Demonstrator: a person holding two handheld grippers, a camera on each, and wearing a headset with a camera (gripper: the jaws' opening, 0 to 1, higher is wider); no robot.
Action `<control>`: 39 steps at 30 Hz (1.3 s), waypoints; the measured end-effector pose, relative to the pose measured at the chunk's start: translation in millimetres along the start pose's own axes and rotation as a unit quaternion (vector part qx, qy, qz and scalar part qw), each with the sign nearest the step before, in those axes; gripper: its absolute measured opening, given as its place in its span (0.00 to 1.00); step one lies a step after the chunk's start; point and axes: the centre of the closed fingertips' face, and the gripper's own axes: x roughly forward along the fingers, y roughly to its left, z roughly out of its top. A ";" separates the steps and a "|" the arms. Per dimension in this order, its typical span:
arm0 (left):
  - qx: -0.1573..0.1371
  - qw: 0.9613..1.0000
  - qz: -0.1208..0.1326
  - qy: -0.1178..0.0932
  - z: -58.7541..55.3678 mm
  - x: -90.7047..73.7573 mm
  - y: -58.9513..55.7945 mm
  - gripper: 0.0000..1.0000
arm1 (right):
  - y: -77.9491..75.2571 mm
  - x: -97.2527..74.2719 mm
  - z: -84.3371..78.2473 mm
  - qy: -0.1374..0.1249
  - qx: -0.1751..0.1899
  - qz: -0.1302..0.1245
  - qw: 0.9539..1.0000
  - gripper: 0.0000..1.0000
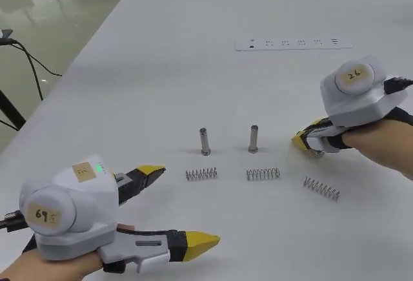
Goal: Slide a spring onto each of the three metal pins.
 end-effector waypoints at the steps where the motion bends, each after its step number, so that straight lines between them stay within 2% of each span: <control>1: 0.000 1.000 0.000 0.001 -0.2 0.0 -0.1 0.83 | -8.0 -1.3 3.2 -0.007 -0.007 -0.021 1.000 0.11; 2: 0.000 1.000 0.000 0.001 -0.1 0.1 -0.3 0.83 | -0.1 -1.8 1.7 -0.001 0.000 -0.005 1.000 0.10; 6: 0.000 1.000 -0.001 0.002 -0.6 0.1 -0.5 0.83 | 3.6 -3.9 3.3 0.003 -0.004 -0.008 1.000 0.07; 15: 0.002 1.000 -0.001 0.003 -0.7 -0.2 -0.3 0.82 | 5.1 -5.0 1.6 0.002 0.021 -0.010 1.000 0.05; 21: 0.001 1.000 0.000 0.001 -0.3 -0.7 0.4 0.82 | 7.3 -7.3 -0.8 -0.001 0.040 -0.002 0.999 0.05; 29: 0.001 1.000 0.002 0.000 0.6 -0.9 1.3 0.82 | 4.7 -20.5 2.2 -0.014 0.062 0.002 0.998 0.05; 39: 0.001 1.000 0.012 -0.006 4.2 -3.3 5.8 0.82 | 4.5 -31.7 6.1 -0.024 0.064 0.004 0.998 0.05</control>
